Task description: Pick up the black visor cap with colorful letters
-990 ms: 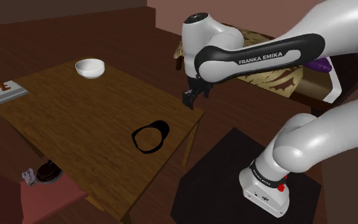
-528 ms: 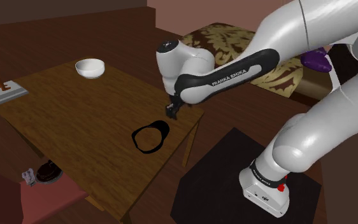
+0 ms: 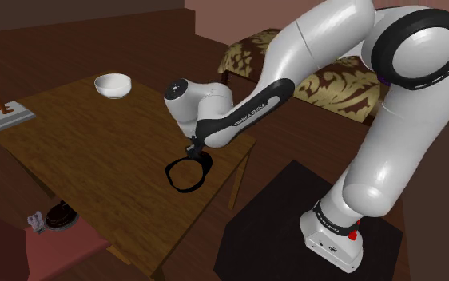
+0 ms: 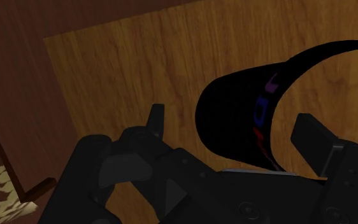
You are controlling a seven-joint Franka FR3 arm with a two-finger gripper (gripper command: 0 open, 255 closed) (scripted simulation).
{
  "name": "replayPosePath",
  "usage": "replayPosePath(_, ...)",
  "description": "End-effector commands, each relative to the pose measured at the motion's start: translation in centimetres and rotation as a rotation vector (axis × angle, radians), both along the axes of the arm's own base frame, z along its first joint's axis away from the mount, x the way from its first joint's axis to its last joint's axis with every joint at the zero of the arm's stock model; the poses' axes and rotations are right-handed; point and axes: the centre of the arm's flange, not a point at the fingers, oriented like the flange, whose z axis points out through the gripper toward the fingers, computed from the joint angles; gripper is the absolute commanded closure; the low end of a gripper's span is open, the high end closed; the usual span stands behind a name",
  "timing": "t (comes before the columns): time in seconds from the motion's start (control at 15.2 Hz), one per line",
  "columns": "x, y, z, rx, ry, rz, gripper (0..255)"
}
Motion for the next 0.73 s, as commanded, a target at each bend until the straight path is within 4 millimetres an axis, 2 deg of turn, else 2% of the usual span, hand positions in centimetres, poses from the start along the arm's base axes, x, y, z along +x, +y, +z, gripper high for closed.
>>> replayPosePath(0.0,1.4,1.4,-2.6,-0.022,-0.009,0.008,0)
replayPosePath(0.13,2.5,2.5,-4.4,-0.039,-0.016,0.014,0)
replayPosePath(0.66,2.5,2.5,-8.4,-0.039,-0.016,0.014,0)
